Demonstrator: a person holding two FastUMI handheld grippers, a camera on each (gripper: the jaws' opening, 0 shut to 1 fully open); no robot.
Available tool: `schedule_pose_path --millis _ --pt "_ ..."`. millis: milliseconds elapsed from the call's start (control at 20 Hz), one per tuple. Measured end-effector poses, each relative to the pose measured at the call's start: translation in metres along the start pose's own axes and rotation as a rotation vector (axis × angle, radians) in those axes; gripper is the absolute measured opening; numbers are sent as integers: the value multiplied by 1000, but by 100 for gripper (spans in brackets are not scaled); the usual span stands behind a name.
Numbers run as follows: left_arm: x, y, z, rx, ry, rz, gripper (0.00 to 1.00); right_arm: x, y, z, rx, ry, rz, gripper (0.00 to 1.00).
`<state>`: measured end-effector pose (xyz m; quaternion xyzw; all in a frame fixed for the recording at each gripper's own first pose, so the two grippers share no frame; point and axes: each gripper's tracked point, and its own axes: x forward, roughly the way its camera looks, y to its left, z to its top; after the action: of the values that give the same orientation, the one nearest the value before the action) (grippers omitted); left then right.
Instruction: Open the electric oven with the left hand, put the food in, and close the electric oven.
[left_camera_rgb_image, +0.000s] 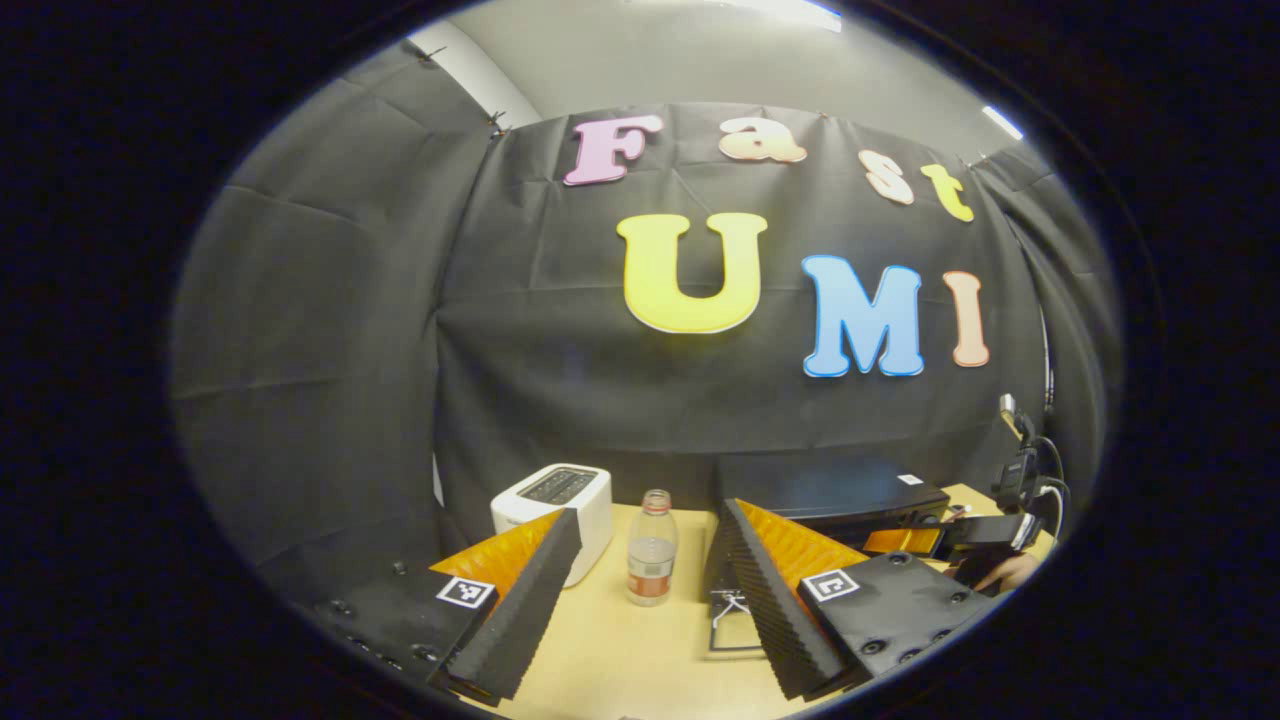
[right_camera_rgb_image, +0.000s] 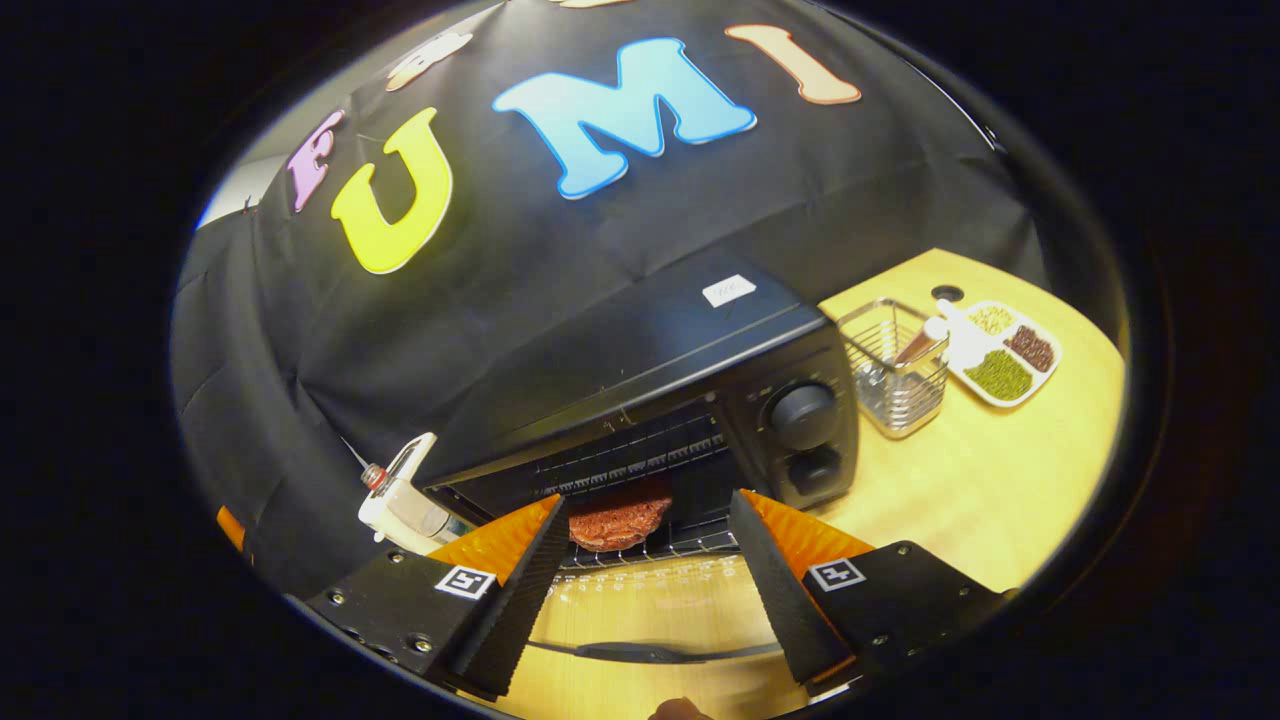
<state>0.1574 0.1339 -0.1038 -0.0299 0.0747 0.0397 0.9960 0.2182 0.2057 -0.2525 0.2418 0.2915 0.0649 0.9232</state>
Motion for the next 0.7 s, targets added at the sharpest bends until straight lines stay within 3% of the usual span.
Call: schedule_pose_path --millis 100,700 --pt "0 -21 3 5 -8 -31 96 -26 -4 15 -35 -44 7 98" --pt "-22 -91 -19 26 15 -107 91 -141 -43 59 -258 -224 -13 98"
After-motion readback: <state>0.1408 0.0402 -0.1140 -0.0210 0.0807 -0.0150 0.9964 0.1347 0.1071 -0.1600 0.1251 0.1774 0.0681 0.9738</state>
